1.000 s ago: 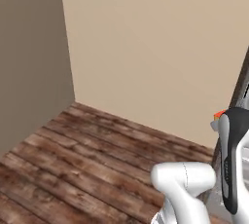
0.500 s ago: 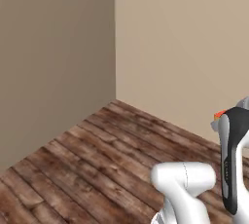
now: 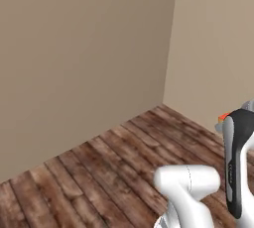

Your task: Take the cheese, fish, and squash from the fridge and place them on the plate on the dining counter to create an appetizer plate.

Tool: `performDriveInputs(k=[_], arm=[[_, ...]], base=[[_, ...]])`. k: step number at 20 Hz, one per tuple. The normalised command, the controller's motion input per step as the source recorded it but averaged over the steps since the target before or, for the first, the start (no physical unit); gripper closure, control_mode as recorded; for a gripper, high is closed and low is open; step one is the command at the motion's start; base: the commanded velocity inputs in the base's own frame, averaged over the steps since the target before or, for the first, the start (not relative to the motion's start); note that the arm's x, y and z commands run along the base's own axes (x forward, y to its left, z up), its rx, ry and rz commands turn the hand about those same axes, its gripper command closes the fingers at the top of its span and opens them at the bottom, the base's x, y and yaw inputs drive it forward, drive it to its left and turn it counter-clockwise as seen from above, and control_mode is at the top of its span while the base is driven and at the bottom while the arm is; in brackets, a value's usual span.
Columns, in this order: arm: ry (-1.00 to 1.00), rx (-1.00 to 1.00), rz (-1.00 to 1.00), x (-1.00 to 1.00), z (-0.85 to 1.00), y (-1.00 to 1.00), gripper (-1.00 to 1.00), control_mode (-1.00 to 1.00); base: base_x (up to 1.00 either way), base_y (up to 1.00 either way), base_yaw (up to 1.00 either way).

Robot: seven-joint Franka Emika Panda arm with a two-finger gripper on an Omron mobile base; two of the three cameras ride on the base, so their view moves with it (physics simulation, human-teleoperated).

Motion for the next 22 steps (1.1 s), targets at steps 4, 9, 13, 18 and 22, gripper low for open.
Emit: performDriveInputs(k=[4, 9, 13, 18, 22], arm=[[0.00, 0.00, 0.00, 0.00, 0.00, 0.00, 1.00, 1.00], [0.00, 0.00, 0.00, 0.00, 0.00, 0.00, 1.00, 1.00], [0.00, 0.00, 0.00, 0.00, 0.00, 0.00, 1.00, 1.00], [0.00, 0.00, 0.00, 0.00, 0.00, 0.00, 1.00, 1.00], [0.00, 0.00, 0.00, 0.00, 0.00, 0.00, 1.00, 1.00]], base=[[0.21, 0.57, 0.40], [0.21, 0.57, 0.41], [0.29, 0.54, 0.41], [0.39, 0.46, 0.46], [0.38, 0.39, 0.49]])
